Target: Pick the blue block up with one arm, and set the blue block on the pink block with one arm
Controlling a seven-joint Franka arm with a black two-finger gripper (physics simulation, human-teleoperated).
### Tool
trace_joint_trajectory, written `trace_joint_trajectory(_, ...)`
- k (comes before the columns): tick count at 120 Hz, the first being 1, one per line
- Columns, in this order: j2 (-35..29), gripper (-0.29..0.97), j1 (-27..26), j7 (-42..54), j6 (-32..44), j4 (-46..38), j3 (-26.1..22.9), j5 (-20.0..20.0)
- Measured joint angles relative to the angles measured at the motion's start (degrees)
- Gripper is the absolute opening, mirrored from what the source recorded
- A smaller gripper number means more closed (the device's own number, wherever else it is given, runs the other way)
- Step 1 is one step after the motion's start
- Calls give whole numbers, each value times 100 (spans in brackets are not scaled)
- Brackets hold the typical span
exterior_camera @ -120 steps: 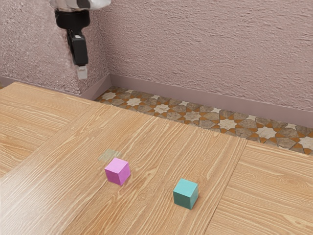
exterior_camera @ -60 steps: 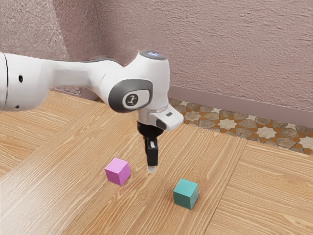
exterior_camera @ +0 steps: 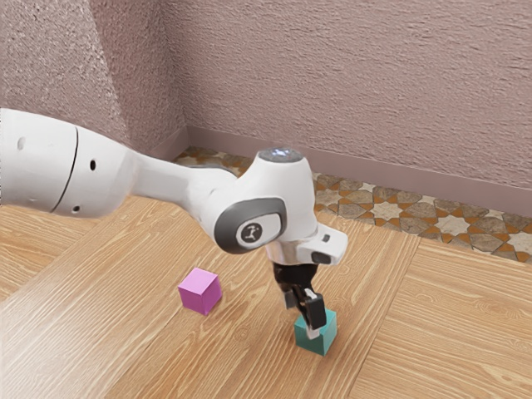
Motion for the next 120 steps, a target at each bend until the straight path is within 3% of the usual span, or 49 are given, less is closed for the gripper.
trace_joint_trajectory(10, 76, 68, -36, -360, 149, 0, 84, -14)
trace_joint_trajectory(24, 161, 68, -430, -786, 278, 8, 580, -24)
trace_joint_trajectory(48, 379, 68, -574, -1352, 386, 90, 726, -14)
trace_joint_trajectory(65, 706, 68, -881, -1663, 438, 449, 1124, -25)
trace_joint_trajectory(98, 1042, 68, -1031, -2096, 480, 696, 1198, -21)
trace_joint_trajectory(120, 1117, 54, -1039, -2288, 488, 713, 1210, -9)
